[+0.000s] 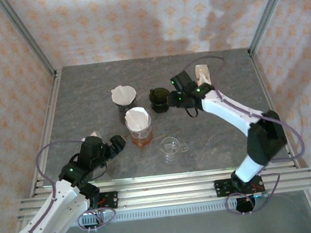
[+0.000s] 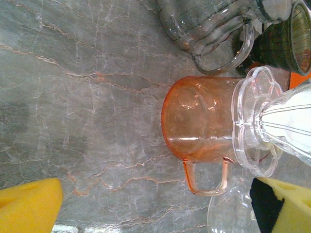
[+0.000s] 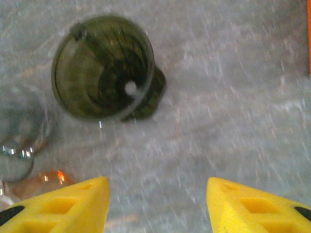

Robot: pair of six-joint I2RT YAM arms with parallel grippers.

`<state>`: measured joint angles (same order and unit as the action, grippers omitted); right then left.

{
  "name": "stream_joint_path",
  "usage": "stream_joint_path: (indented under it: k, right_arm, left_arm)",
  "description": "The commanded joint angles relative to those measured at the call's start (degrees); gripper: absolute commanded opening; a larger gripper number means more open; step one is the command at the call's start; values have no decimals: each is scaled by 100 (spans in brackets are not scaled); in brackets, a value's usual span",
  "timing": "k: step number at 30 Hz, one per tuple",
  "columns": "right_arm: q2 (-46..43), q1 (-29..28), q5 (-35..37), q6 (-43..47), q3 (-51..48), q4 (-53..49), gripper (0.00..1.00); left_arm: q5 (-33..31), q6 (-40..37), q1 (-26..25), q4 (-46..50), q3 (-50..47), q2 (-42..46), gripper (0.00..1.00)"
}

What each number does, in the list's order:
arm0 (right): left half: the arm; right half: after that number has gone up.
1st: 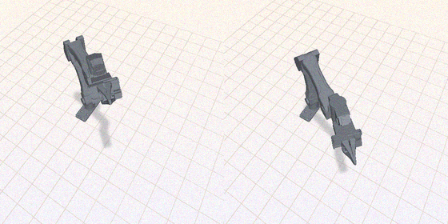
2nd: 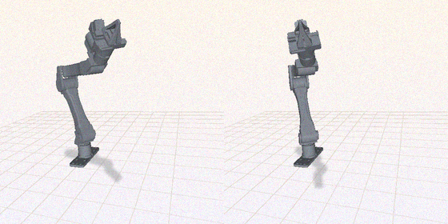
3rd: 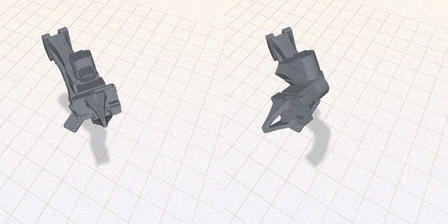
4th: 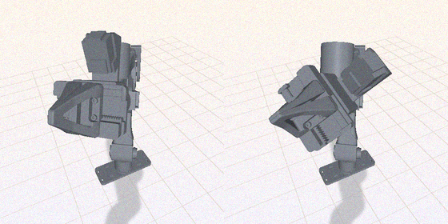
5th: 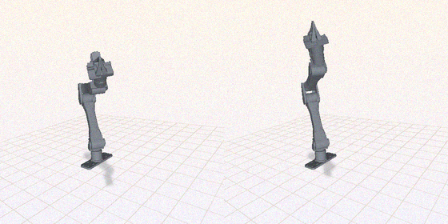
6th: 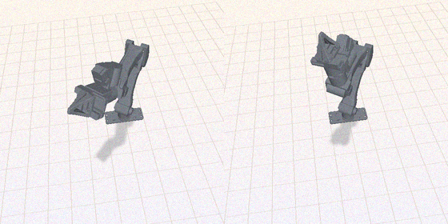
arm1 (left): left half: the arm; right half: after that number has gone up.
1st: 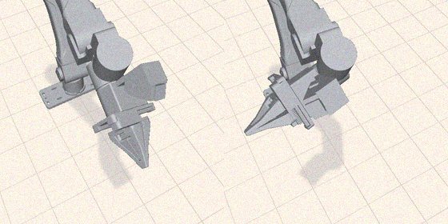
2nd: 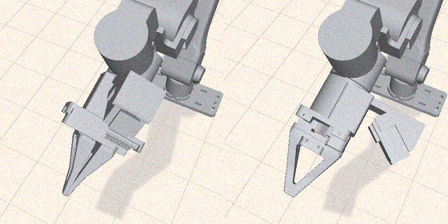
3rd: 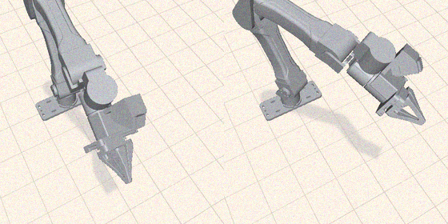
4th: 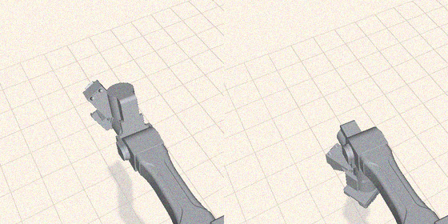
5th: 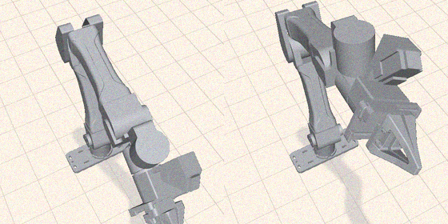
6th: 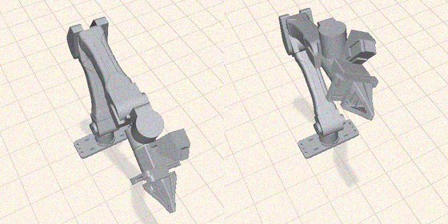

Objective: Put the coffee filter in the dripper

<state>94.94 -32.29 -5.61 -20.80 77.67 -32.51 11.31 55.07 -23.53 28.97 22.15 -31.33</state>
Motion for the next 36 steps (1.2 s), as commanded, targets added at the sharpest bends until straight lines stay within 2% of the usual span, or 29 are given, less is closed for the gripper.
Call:
stream_joint_path:
  k: [1, 7, 14, 24, 30, 36]
  right_arm:
    - [617, 179, -191, 215, 615, -58, 53]
    - [1601, 379, -393, 288, 1460, -350, 52]
    - [2026, 433, -460, 61, 1633, -305, 46]
    - [2179, 438, -607, -65, 1621, -212, 16]
    - [2013, 438, -616, -138, 1444, -152, 2]
    - [1658, 437, -529, -205, 1026, -43, 0]
  left_arm:
    - [-108, 87, 24, 81, -96, 198, 100]
    - [-90, 123, 22, 149, -175, 356, 100]
    - [-65, 153, 24, 70, -229, 327, 100]
    - [-73, 136, 17, 117, -227, 351, 100]
    - [-74, 136, 20, 118, -212, 387, 100]
    - [-81, 102, 24, 175, -168, 391, 100]
